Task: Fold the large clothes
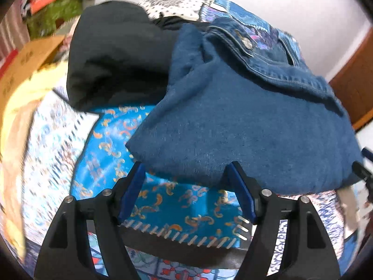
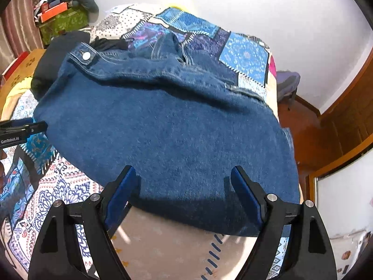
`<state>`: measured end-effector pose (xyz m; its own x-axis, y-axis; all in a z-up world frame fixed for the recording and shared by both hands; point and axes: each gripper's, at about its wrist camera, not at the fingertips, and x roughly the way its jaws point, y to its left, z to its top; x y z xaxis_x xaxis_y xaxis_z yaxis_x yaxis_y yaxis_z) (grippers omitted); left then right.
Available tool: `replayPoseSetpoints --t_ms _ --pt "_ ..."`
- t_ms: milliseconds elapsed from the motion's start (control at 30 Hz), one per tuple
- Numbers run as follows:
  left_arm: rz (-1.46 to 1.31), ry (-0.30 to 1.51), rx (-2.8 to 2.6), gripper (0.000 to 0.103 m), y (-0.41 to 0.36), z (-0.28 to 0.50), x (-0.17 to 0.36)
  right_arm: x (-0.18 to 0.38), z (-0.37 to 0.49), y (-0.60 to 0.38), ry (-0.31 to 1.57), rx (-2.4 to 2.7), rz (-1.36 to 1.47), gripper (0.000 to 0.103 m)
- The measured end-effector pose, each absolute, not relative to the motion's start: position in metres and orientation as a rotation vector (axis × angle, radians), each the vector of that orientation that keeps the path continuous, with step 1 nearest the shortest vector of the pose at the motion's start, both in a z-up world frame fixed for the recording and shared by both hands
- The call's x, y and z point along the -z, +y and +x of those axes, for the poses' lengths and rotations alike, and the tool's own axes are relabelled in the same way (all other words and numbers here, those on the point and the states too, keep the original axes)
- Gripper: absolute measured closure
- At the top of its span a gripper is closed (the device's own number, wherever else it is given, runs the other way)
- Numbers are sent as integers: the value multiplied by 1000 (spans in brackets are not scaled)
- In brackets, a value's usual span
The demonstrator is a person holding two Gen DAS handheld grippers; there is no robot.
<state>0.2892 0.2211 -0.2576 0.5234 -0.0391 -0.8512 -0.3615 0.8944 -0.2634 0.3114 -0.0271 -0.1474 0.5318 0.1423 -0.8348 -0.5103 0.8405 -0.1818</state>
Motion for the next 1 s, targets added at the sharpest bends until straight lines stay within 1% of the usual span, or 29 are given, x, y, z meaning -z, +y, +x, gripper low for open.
replayPoseSetpoints --t_ms 233,300,400,633,667,800,833,867,900,933,967,1000 --pt "-807 1028 -26 30 232 291 286 158 318 -24 966 -392 -436 22" --pt "-944 1005 7 30 240 293 298 162 318 -25 979 -393 -437 22" --pt "-1047 968 22 30 250 301 308 167 318 -26 990 -391 -450 22" --pt "-1106 889 -39 29 261 314 318 167 321 -29 994 -387 -445 22" --pt "-1092 875 -45 28 259 317 319 167 322 -29 996 -387 -445 22" --pt "-1028 880 -101 29 254 331 314 163 328 -25 1004 -387 -438 22" --pt "-1014 879 -119 36 252 332 310 161 328 -24 1003 -392 -434 22" --pt "-992 874 -138 46 250 331 305 159 327 -22 1003 -397 -429 22" --pt "-955 866 -158 52 246 330 297 157 327 -21 1002 -403 -423 22" --pt "-923 863 -175 63 247 330 291 154 326 -19 1001 -408 -420 22" --pt "-872 852 -193 70 242 328 278 152 326 -18 1000 -411 -417 22" --pt "-839 841 -194 73 238 326 266 149 324 -16 996 -419 -417 22"
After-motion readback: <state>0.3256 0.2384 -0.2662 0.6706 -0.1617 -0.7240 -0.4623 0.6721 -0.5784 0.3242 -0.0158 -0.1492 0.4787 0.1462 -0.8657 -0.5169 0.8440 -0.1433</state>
